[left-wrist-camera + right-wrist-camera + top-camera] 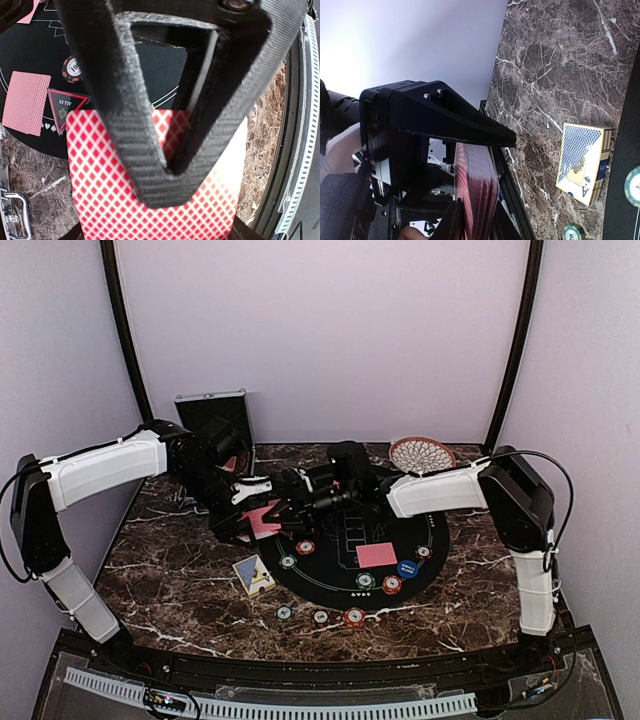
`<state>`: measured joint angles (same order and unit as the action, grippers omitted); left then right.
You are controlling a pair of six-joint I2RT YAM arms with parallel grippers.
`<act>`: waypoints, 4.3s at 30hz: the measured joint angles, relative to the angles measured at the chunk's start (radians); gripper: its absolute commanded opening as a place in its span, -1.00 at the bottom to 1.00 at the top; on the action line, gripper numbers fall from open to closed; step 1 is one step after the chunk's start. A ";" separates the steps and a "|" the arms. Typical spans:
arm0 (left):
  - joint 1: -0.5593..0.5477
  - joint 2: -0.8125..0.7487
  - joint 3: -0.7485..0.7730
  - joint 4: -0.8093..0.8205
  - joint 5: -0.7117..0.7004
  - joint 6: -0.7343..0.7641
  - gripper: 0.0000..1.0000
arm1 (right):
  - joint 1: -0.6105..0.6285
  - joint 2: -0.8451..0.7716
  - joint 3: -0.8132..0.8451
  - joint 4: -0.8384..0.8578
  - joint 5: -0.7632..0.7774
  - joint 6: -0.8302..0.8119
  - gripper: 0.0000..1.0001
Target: Distribute texas hold em gaming equipment
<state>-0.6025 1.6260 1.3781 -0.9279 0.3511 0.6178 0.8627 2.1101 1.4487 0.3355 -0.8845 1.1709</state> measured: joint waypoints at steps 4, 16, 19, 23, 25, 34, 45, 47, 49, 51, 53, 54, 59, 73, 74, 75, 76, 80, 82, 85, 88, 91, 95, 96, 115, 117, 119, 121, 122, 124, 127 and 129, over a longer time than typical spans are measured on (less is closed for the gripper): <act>-0.001 -0.008 -0.007 0.010 0.001 0.004 -1.00 | -0.001 -0.009 0.000 -0.015 -0.002 -0.005 -0.67; -0.005 -0.009 -0.013 0.032 0.008 0.007 -1.00 | -0.006 -0.029 -0.010 -0.051 0.002 -0.019 -0.47; -0.003 -0.009 -0.019 0.030 -0.001 0.007 -1.00 | -0.008 -0.032 -0.009 -0.089 0.003 -0.047 -0.26; 0.000 -0.009 -0.025 0.024 -0.015 0.007 -1.00 | -0.014 -0.035 -0.009 -0.140 0.008 -0.075 -0.21; 0.000 -0.009 -0.025 0.021 -0.019 0.007 -1.00 | -0.015 -0.035 -0.009 -0.158 0.010 -0.083 -0.24; 0.000 -0.009 -0.026 0.014 -0.023 0.007 -1.00 | -0.015 -0.041 -0.009 -0.181 0.013 -0.098 -0.45; 0.000 -0.009 -0.027 0.014 -0.023 0.007 -1.00 | -0.017 -0.058 -0.025 -0.140 0.010 -0.050 -0.75; 0.000 -0.009 -0.027 0.014 -0.023 0.007 -1.00 | -0.019 -0.069 -0.034 -0.132 0.010 -0.045 -0.82; 0.000 -0.009 -0.027 0.014 -0.023 0.007 -1.00 | -0.024 -0.085 -0.047 -0.126 0.010 -0.039 -0.84; 0.000 -0.009 -0.027 0.014 -0.023 0.007 -1.00 | -0.030 -0.100 -0.057 -0.123 0.010 -0.035 -0.87; 0.000 -0.009 -0.027 0.014 -0.024 0.007 -1.00 | -0.039 -0.115 -0.071 -0.117 0.010 -0.034 -0.90; 0.000 -0.009 -0.027 0.014 -0.024 0.007 -1.00 | -0.043 -0.122 -0.079 -0.114 0.010 -0.034 -0.92; 0.000 -0.009 -0.033 0.014 -0.027 0.007 -1.00 | -0.054 -0.138 -0.135 -0.020 0.000 0.022 -0.92; 0.000 -0.009 -0.035 0.014 -0.027 0.007 -1.00 | -0.058 -0.134 -0.190 0.213 -0.037 0.177 -0.31; 0.000 -0.009 -0.035 0.014 -0.027 0.006 -1.00 | -0.058 -0.133 -0.190 0.202 -0.036 0.168 -0.28; 0.000 -0.009 -0.035 0.014 -0.027 0.007 -1.00 | -0.058 -0.133 -0.188 0.183 -0.035 0.155 -0.27; 0.000 -0.009 -0.035 0.014 -0.027 0.007 -1.00 | -0.058 -0.133 -0.185 0.165 -0.032 0.142 -0.25; 0.000 -0.009 -0.037 0.014 -0.027 0.007 -1.00 | -0.063 -0.133 -0.156 0.026 -0.010 0.046 -0.14; 0.000 -0.009 -0.037 0.014 -0.027 0.007 -1.00 | -0.067 -0.134 -0.147 -0.045 0.005 -0.005 -0.10; 0.000 -0.010 -0.038 0.014 -0.027 0.007 -1.00 | -0.083 -0.134 -0.122 -0.214 0.056 -0.123 -0.02; 0.000 -0.015 -0.040 0.014 -0.027 0.007 -1.00 | -0.093 -0.134 -0.085 -0.393 0.145 -0.250 -0.02; 0.000 -0.025 -0.045 0.013 -0.027 0.007 -1.00 | -0.099 -0.134 -0.067 -0.527 0.220 -0.354 0.07; 0.004 -0.028 -0.046 0.013 -0.027 0.007 -1.00 | -0.093 -0.138 -0.085 -0.666 0.302 -0.458 0.12; 0.004 -0.028 -0.046 0.013 -0.027 0.007 -1.00 | -0.093 -0.142 -0.095 -0.689 0.317 -0.473 0.12; 0.005 -0.028 -0.046 0.010 -0.027 0.008 -1.00 | -0.056 -0.073 -0.069 -0.803 0.443 -0.603 0.14; 0.005 -0.028 -0.046 0.010 -0.027 0.008 -1.00 | -0.057 -0.073 -0.064 -0.812 0.458 -0.614 0.14; 0.005 -0.028 -0.046 0.010 -0.027 0.008 -1.00 | -0.061 -0.073 -0.057 -0.818 0.467 -0.619 0.15; 0.005 -0.028 -0.046 0.010 -0.027 0.008 -1.00 | -0.066 -0.073 -0.051 -0.819 0.467 -0.622 0.14; 0.005 -0.028 -0.046 0.010 -0.027 0.009 -1.00 | -0.071 -0.072 -0.047 -0.821 0.466 -0.624 0.13; 0.005 -0.028 -0.046 0.010 -0.027 0.009 -1.00 | -0.079 -0.064 -0.038 -0.822 0.464 -0.629 0.12; 0.005 -0.028 -0.046 0.009 -0.027 0.010 -1.00 | -0.088 -0.048 -0.036 -0.812 0.444 -0.635 0.11; 0.005 -0.028 -0.046 0.009 -0.027 0.011 -1.00 | -0.093 -0.048 -0.043 -0.798 0.423 -0.635 0.11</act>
<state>-0.5980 1.5982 1.3323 -0.9188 0.3241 0.6285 0.7700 2.0624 1.4052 -0.4625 -0.4618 0.5358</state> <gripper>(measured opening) 0.679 0.556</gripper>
